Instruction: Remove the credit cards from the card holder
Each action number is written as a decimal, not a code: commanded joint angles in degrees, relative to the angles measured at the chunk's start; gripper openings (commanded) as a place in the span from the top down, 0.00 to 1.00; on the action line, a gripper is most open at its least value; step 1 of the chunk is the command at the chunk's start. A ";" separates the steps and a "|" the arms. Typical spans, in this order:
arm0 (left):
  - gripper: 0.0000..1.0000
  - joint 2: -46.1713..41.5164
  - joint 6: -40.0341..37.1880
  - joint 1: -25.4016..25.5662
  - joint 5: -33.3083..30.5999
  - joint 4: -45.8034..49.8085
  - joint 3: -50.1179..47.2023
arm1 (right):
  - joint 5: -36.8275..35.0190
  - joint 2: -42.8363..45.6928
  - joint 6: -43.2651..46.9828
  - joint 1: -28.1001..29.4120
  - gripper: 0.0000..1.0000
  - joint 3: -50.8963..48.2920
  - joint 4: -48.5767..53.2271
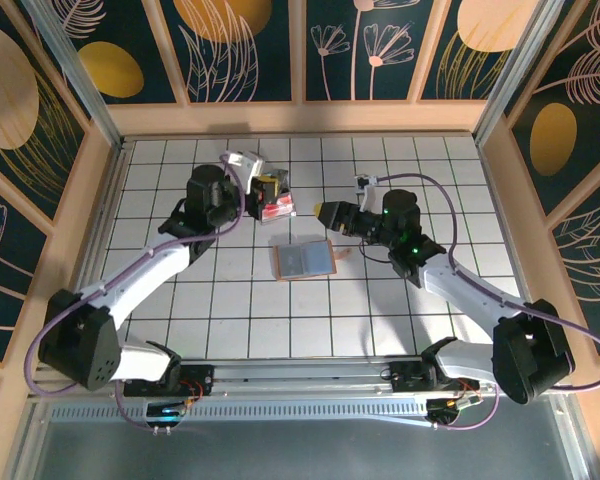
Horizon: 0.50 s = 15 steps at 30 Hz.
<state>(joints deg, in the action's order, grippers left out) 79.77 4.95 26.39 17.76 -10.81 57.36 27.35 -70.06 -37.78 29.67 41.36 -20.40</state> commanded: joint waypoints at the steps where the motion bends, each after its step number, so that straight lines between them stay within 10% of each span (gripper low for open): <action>1: 1.00 4.87 -13.51 -2.66 2.78 7.56 5.51 | -6.37 2.03 3.21 -0.23 0.39 2.12 6.93; 15: 1.00 25.37 -40.62 -4.02 -0.24 28.58 28.52 | -24.28 5.44 4.12 -0.19 0.20 4.90 23.91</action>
<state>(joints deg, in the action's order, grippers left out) 103.33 -27.27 22.94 17.74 11.14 82.89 8.58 -66.04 -34.39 29.67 43.77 -1.21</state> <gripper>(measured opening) 0.043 0.797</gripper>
